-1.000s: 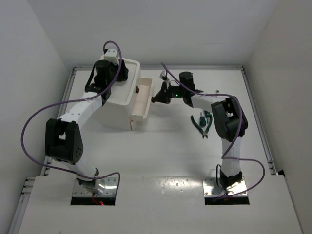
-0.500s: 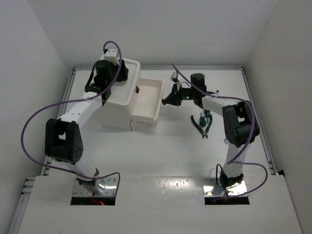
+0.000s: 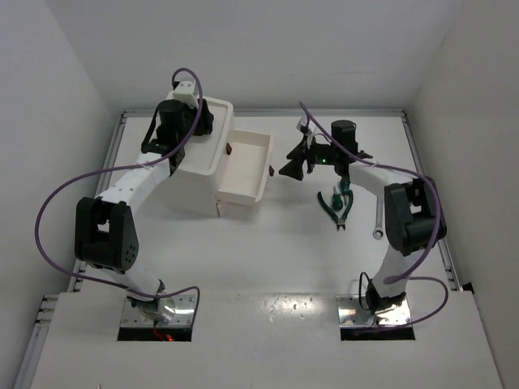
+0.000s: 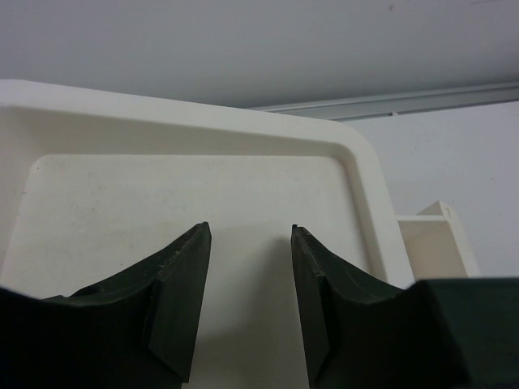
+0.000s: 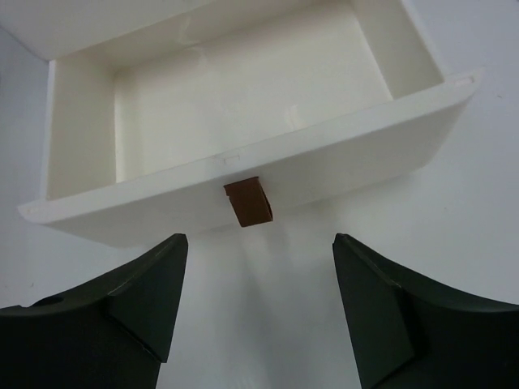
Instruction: Sort the tools into containers
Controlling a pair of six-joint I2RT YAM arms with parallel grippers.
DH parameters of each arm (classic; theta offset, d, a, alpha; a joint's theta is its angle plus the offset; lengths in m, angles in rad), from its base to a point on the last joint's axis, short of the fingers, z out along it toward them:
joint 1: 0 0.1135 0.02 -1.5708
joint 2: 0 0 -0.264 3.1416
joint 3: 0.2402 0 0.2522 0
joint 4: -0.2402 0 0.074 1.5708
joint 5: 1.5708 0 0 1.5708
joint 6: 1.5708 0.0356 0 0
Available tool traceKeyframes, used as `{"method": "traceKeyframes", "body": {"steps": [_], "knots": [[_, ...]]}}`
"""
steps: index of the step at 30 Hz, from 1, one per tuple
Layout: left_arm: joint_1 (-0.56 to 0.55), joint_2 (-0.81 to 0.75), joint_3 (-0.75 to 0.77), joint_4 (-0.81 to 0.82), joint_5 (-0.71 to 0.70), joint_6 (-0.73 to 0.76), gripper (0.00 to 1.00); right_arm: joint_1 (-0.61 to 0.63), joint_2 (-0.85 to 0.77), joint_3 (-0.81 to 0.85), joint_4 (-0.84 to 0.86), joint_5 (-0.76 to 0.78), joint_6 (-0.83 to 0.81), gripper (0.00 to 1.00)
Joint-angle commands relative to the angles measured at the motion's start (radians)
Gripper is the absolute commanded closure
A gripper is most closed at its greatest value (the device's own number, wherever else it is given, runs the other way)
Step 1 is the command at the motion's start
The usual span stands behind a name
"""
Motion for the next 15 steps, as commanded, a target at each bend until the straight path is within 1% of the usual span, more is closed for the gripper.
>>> {"method": "traceKeyframes", "body": {"steps": [1, 3, 4, 5, 7, 8, 9, 10, 11, 12, 13, 14, 15], "knots": [[0.004, 0.176, -0.167, -0.642, -0.020, -0.040, 0.48, -0.017, -0.102, -0.007, 0.022, 0.021, -0.003, 0.27], [0.004, 0.167, -0.158, -0.642, -0.020, -0.040, 0.48, -0.028, -0.138, -0.007, -0.055, 0.079, -0.003, 0.31], [0.004, 0.167, -0.158, -0.642, -0.020, -0.040, 0.48, -0.040, -0.175, -0.007, -0.092, 0.102, 0.006, 0.31], [0.004, 0.167, -0.158, -0.642, -0.020, -0.040, 0.48, -0.040, -0.191, -0.007, -0.195, 0.140, 0.006, 0.33], [0.004, 0.157, -0.158, -0.642, -0.030, -0.050, 0.48, -0.054, -0.229, 0.021, -0.328, 0.223, -0.017, 0.40], [0.004, 0.148, -0.167, -0.642, -0.039, -0.050, 0.48, -0.063, -0.238, 0.036, -0.383, 0.342, 0.003, 0.45], [0.004, 0.148, -0.167, -0.642, -0.049, -0.050, 0.48, -0.063, -0.238, 0.050, -0.503, 0.399, 0.015, 0.51], [0.004, 0.136, -0.167, -0.642, -0.049, -0.050, 0.48, -0.072, -0.238, 0.059, -0.558, 0.475, 0.015, 0.54], [0.004, 0.125, -0.176, -0.642, -0.049, -0.050, 0.48, -0.072, -0.258, 0.035, -0.587, 0.519, 0.028, 0.55], [0.004, 0.125, -0.176, -0.642, -0.049, -0.050, 0.48, -0.086, -0.313, 0.009, -0.587, 0.571, 0.038, 0.57], [0.004, 0.125, -0.187, -0.633, -0.049, -0.059, 0.48, -0.086, -0.341, -0.017, -0.587, 0.658, 0.049, 0.60], [0.004, 0.116, -0.187, -0.633, -0.049, -0.059, 0.48, -0.095, -0.356, -0.048, -0.587, 0.692, 0.049, 0.62], [0.004, 0.116, -0.187, -0.633, -0.037, -0.059, 0.48, -0.095, -0.356, -0.048, -0.624, 0.721, 0.049, 0.62]]}}
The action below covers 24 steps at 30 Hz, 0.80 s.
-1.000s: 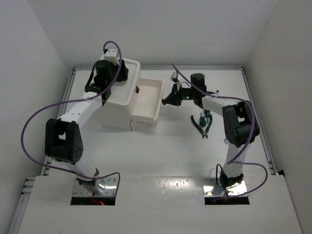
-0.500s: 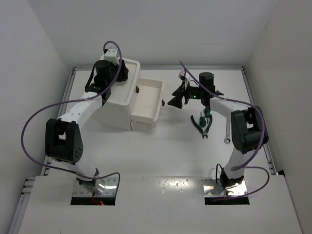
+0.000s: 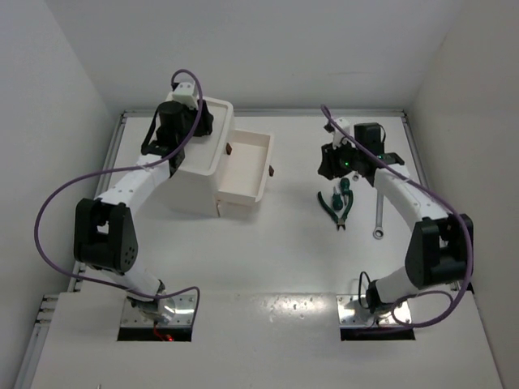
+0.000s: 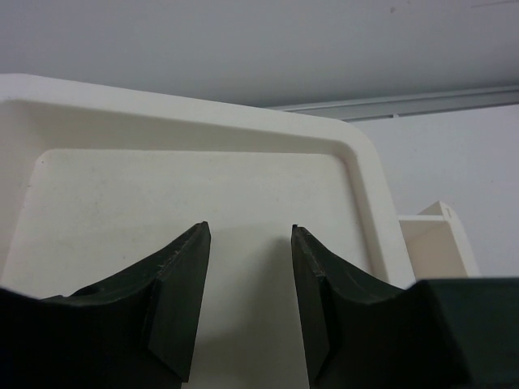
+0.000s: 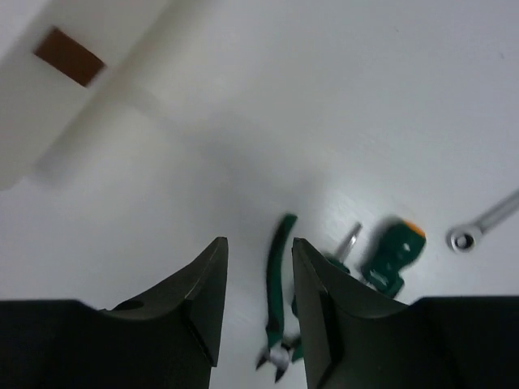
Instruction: Sort the tools into containers
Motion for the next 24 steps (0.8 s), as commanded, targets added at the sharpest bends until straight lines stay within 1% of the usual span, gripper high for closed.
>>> {"method": "traceKeyframes", "body": {"steps": [1, 3, 4, 6, 7, 10, 14, 24], "knots": [[0.006, 0.128, -0.170, -0.648, -0.029, -0.054, 0.48, -0.026, -0.061, -0.027, -0.145, 0.235, 0.040, 0.62], [0.006, 0.139, -0.170, -0.648, -0.020, -0.054, 0.48, -0.038, -0.061, -0.048, -0.145, 0.283, 0.060, 0.57], [0.006, 0.139, -0.159, -0.648, -0.011, -0.054, 0.48, -0.052, -0.050, -0.062, -0.112, 0.316, 0.075, 0.49], [0.006, 0.157, -0.150, -0.648, -0.011, -0.054, 0.48, -0.067, -0.015, -0.049, -0.102, 0.359, 0.095, 0.36], [0.006, 0.157, -0.141, -0.648, -0.011, -0.054, 0.48, -0.082, 0.003, -0.032, -0.090, 0.360, 0.106, 0.27], [0.006, 0.157, -0.141, -0.648, 0.002, -0.054, 0.48, -0.109, 0.083, 0.017, -0.099, 0.360, 0.106, 0.27], [0.006, 0.157, -0.141, -0.648, 0.002, -0.054, 0.48, -0.148, 0.177, 0.059, -0.099, 0.392, 0.155, 0.34], [0.006, 0.147, -0.150, -0.648, -0.008, -0.054, 0.48, -0.187, 0.318, 0.146, -0.099, 0.329, 0.189, 0.35]]}}
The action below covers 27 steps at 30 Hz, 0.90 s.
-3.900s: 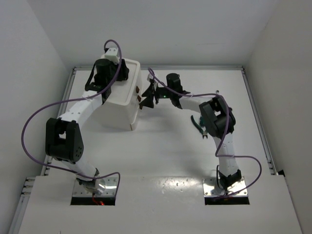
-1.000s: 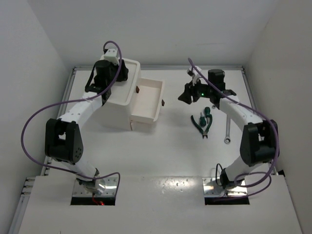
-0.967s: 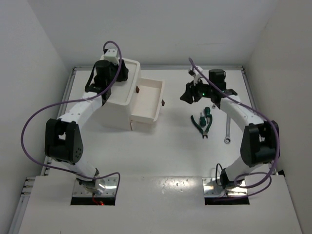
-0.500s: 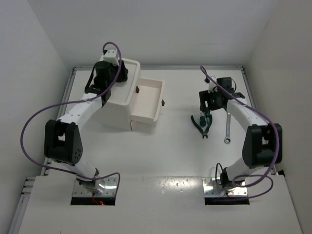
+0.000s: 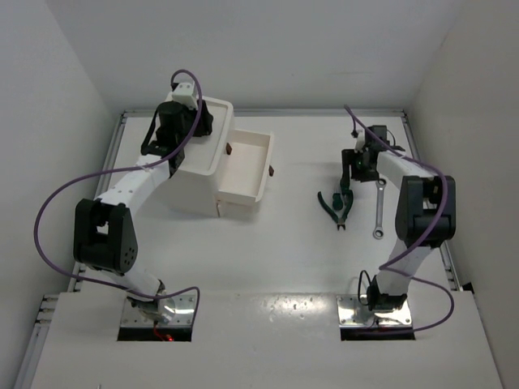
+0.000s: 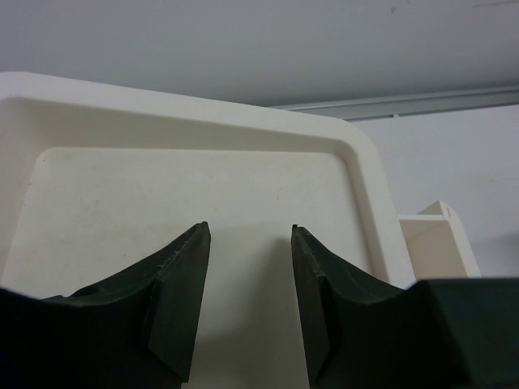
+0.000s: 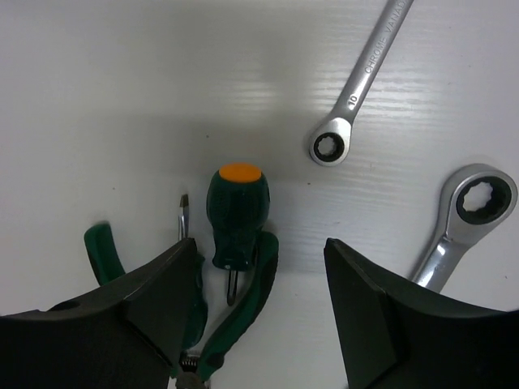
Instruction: Sort the tools into containers
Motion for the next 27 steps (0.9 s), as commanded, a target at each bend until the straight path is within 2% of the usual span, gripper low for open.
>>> {"method": "traceKeyframes", "body": {"steps": [1, 12, 16, 17, 19, 20, 21, 22, 25, 27], "knots": [[0.006, 0.152, -0.144, -0.647, -0.006, -0.052, 0.48, -0.008, 0.034, 0.060, 0.002, -0.032, 0.018, 0.35], [0.006, 0.152, -0.144, -0.647, -0.017, -0.052, 0.48, 0.001, 0.092, 0.072, 0.011, -0.073, 0.008, 0.35], [0.006, 0.161, -0.144, -0.647, -0.017, -0.052, 0.48, 0.001, 0.137, 0.083, 0.031, -0.073, 0.008, 0.38], [0.006, 0.161, -0.144, -0.647, -0.017, -0.052, 0.48, 0.010, 0.157, 0.094, 0.031, -0.073, 0.008, 0.42], [0.006, 0.170, -0.144, -0.647, -0.028, -0.043, 0.48, 0.010, 0.169, 0.103, 0.031, -0.073, 0.008, 0.56], [0.006, 0.170, -0.144, -0.647, -0.028, -0.042, 0.48, 0.010, 0.169, 0.103, 0.042, -0.073, -0.005, 0.67], [0.006, 0.170, -0.144, -0.647, -0.028, -0.042, 0.48, 0.010, 0.169, 0.115, 0.042, -0.073, -0.005, 0.91], [0.006, 0.170, -0.144, -0.647, -0.028, -0.042, 0.48, 0.010, 0.169, 0.124, 0.042, -0.073, -0.005, 1.00], [0.006, 0.152, -0.153, -0.647, -0.028, -0.042, 0.48, 0.001, 0.122, 0.151, 0.029, -0.164, 0.027, 1.00], [0.006, 0.152, -0.153, -0.647, -0.028, -0.042, 0.48, 0.001, 0.079, 0.160, 0.019, -0.312, 0.061, 1.00]]}}
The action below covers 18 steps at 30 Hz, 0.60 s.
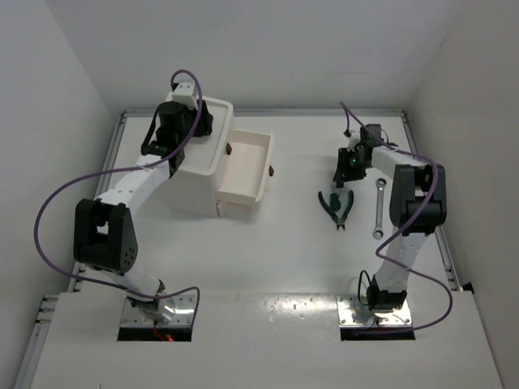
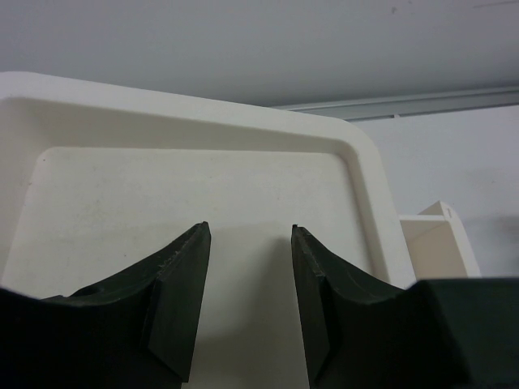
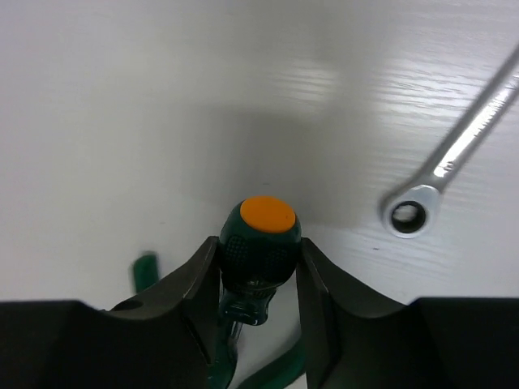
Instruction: Sort the tools into containers
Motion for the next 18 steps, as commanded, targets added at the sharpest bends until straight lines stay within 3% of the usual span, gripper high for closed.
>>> {"method": "traceKeyframes", "body": {"steps": [1, 2, 5, 9, 18], "knots": [[0.006, 0.142, -0.153, -0.648, -0.024, -0.043, 0.48, 0.000, -0.114, 0.056, 0.008, -0.230, 0.102, 1.00], [0.006, 0.142, -0.153, -0.648, -0.024, -0.043, 0.48, 0.000, -0.148, 0.081, 0.019, -0.355, 0.133, 1.00], [0.006, 0.142, -0.153, -0.648, -0.012, -0.043, 0.48, 0.044, -0.188, 0.090, 0.099, -0.541, 0.312, 1.00], [0.006, 0.163, -0.153, -0.648, 0.016, -0.043, 0.48, 0.138, -0.248, 0.109, 0.287, -0.566, 0.446, 1.00], [-0.003, 0.172, -0.134, -0.648, 0.034, -0.034, 0.48, 0.308, -0.104, 0.289, 0.349, -0.529, 0.503, 1.00]]}}
